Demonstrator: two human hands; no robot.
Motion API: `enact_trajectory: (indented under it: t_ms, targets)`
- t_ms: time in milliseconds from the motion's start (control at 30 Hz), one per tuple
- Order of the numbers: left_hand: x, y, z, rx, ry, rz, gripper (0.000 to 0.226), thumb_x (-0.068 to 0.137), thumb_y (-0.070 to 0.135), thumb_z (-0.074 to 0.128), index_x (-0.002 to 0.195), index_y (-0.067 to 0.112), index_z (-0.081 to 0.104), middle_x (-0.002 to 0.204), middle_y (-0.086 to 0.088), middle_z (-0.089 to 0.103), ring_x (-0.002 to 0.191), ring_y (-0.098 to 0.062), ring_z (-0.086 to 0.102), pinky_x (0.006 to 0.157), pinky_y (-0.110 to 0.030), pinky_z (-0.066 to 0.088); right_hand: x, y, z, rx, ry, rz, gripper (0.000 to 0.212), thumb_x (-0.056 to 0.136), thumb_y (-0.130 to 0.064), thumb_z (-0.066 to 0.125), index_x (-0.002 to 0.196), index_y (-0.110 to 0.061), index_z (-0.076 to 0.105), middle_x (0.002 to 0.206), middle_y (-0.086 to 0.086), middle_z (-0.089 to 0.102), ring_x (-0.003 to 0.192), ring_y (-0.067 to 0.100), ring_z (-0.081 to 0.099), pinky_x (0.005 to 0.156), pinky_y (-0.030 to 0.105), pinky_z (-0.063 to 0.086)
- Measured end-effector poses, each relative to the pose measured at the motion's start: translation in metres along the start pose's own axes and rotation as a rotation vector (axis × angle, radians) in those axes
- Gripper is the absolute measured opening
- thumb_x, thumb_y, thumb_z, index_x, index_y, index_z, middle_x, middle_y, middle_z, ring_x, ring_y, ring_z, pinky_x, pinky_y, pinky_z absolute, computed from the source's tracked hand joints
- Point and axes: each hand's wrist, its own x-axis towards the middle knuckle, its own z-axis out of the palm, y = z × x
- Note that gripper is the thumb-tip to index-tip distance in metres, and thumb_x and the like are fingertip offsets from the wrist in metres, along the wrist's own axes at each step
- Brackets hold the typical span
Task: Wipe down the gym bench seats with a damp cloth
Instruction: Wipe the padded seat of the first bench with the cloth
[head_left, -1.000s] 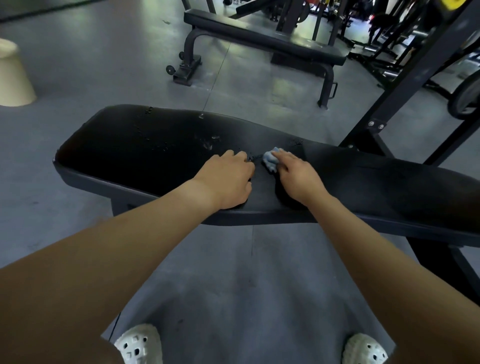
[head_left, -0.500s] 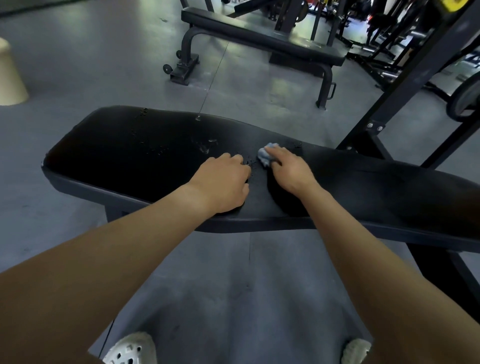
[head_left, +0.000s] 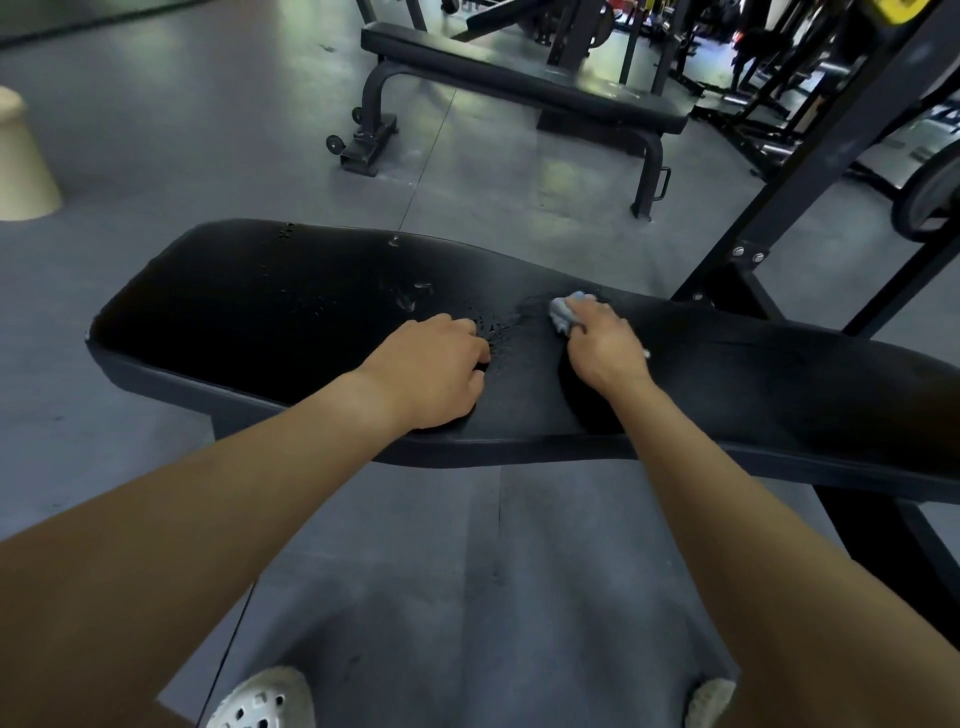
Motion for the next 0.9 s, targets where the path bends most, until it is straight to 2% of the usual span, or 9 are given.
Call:
enact_trajectory:
  t_ms: [100, 200, 300, 367, 467, 667, 733, 800, 900]
  targets:
    - [-0.001, 0.002, -0.002, 0.013, -0.003, -0.005, 0.039, 0.104, 0.036, 0.045, 0.136, 0.023, 0.063, 0.125, 0.001, 0.060, 0.115, -0.019, 0.054, 0.096, -0.041, 0.050, -0.018, -0.026, 0.011, -0.055, -0.054, -0.208, 0.040, 0.097, -0.005, 0.043, 0.134, -0.011, 0.057, 0.137, 0.016, 0.055, 0.127, 0.034, 0.050, 0.106, 0.043, 0.035]
    - [-0.004, 0.004, -0.003, 0.031, 0.000, -0.010, 0.036, 0.104, 0.036, 0.045, 0.132, 0.023, 0.064, 0.121, 0.001, 0.061, 0.109, -0.018, 0.056, 0.090, -0.036, 0.049, -0.037, -0.042, 0.017, -0.066, -0.115, -0.369, 0.045, 0.101, -0.006, 0.041, 0.145, -0.013, 0.050, 0.153, 0.013, 0.046, 0.142, 0.029, 0.038, 0.116, 0.038, 0.024]
    - [-0.009, 0.009, -0.003, 0.051, -0.028, -0.018, 0.037, 0.104, 0.037, 0.044, 0.133, 0.022, 0.061, 0.126, -0.001, 0.059, 0.112, -0.020, 0.056, 0.090, -0.038, 0.049, -0.033, -0.027, 0.014, -0.090, -0.178, -0.343, 0.055, 0.101, -0.008, 0.039, 0.153, -0.025, 0.042, 0.163, 0.004, 0.035, 0.151, 0.027, 0.027, 0.121, 0.040, 0.021]
    - [-0.015, 0.012, -0.004, 0.072, -0.061, -0.027, 0.041, 0.104, 0.039, 0.044, 0.139, 0.021, 0.058, 0.135, -0.003, 0.056, 0.120, -0.023, 0.054, 0.097, -0.044, 0.049, -0.028, -0.011, 0.003, -0.070, -0.122, -0.179, 0.055, 0.097, -0.009, 0.039, 0.148, -0.029, 0.046, 0.159, 0.009, 0.040, 0.147, 0.035, 0.033, 0.117, 0.047, 0.033]
    - [-0.028, 0.013, -0.008, 0.098, -0.091, -0.063, 0.044, 0.105, 0.040, 0.044, 0.144, 0.021, 0.054, 0.141, -0.004, 0.052, 0.125, -0.025, 0.052, 0.102, -0.046, 0.047, -0.030, -0.004, -0.011, -0.080, -0.090, -0.008, 0.048, 0.098, -0.004, 0.038, 0.143, -0.015, 0.050, 0.156, 0.018, 0.040, 0.142, 0.041, 0.036, 0.110, 0.048, 0.035]
    - [-0.051, 0.016, -0.011, 0.165, -0.089, -0.208, 0.049, 0.105, 0.047, 0.044, 0.147, 0.023, 0.050, 0.142, -0.005, 0.052, 0.122, -0.025, 0.054, 0.100, -0.046, 0.049, -0.047, -0.037, 0.004, -0.095, -0.243, -0.290, 0.019, 0.094, -0.003, 0.043, 0.107, -0.015, 0.049, 0.129, 0.013, 0.051, 0.119, 0.035, 0.050, 0.091, 0.039, 0.036]
    - [-0.057, 0.019, -0.015, 0.185, -0.127, -0.231, 0.051, 0.105, 0.047, 0.043, 0.149, 0.023, 0.047, 0.145, -0.005, 0.051, 0.125, -0.025, 0.054, 0.101, -0.046, 0.048, -0.054, -0.048, 0.007, -0.117, -0.323, -0.404, 0.032, 0.096, -0.005, 0.044, 0.123, -0.019, 0.053, 0.146, 0.010, 0.045, 0.134, 0.036, 0.043, 0.104, 0.043, 0.037]
    - [-0.062, 0.020, -0.023, 0.202, -0.170, -0.241, 0.052, 0.105, 0.047, 0.043, 0.151, 0.023, 0.045, 0.148, -0.004, 0.049, 0.127, -0.025, 0.053, 0.103, -0.046, 0.047, -0.063, -0.054, 0.003, -0.148, -0.381, -0.466, 0.052, 0.102, -0.008, 0.042, 0.151, -0.024, 0.041, 0.166, 0.004, 0.025, 0.154, 0.031, 0.018, 0.123, 0.044, 0.020]
    - [-0.062, 0.018, -0.032, 0.223, -0.188, -0.233, 0.050, 0.104, 0.045, 0.046, 0.150, 0.024, 0.047, 0.145, -0.004, 0.051, 0.126, -0.025, 0.054, 0.103, -0.046, 0.046, -0.059, -0.044, 0.000, -0.130, -0.389, -0.467, 0.049, 0.105, -0.013, 0.040, 0.154, -0.022, 0.040, 0.167, 0.000, 0.024, 0.157, 0.024, 0.003, 0.124, 0.036, 0.009]
